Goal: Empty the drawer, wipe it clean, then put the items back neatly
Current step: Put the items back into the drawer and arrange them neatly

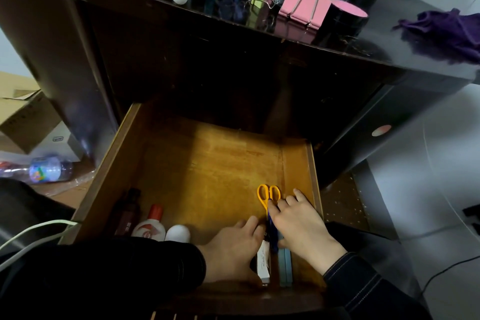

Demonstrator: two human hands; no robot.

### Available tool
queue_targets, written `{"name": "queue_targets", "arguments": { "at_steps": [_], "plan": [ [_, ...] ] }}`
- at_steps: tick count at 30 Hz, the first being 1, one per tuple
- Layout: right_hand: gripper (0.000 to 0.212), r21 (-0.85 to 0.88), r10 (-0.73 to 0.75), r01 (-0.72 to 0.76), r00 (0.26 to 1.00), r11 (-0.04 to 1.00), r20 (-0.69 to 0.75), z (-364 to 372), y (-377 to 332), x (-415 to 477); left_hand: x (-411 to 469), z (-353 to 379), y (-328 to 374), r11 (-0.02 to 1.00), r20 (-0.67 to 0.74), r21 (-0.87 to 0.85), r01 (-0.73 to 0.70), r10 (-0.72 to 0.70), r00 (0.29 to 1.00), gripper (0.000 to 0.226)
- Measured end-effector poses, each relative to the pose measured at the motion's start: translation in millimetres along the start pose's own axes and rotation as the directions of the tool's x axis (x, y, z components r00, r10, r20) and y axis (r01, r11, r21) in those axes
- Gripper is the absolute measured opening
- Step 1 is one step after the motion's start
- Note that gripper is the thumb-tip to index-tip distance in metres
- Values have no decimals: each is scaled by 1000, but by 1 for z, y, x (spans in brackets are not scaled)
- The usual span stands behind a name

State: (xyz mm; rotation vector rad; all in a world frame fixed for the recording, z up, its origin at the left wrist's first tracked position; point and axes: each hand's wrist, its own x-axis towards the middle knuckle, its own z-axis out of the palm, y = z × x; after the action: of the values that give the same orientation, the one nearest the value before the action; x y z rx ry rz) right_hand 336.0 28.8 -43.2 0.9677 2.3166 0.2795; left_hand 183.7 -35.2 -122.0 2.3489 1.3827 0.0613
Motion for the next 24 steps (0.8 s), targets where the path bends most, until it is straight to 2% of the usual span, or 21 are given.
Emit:
{"name": "queue_targets", "arguments": {
  "at_steps": [9, 15, 24],
  "plan": [
    [92, 12, 4, -4, 1000, 1000, 0, -1, 0, 0, -3, -5, 3, 1000, 14, -11, -1, 1, 1000, 95],
    [105, 43, -22, 22, 1000, 999, -6, 0, 2, 1, -2, -3, 0, 1000, 22, -31, -2, 2, 1000, 98],
    [99, 22, -32, 32, 999, 999, 23, 0, 2, 2, -4, -5, 1, 1000, 23, -22, 6, -6, 1000, 98]
  ]
}}
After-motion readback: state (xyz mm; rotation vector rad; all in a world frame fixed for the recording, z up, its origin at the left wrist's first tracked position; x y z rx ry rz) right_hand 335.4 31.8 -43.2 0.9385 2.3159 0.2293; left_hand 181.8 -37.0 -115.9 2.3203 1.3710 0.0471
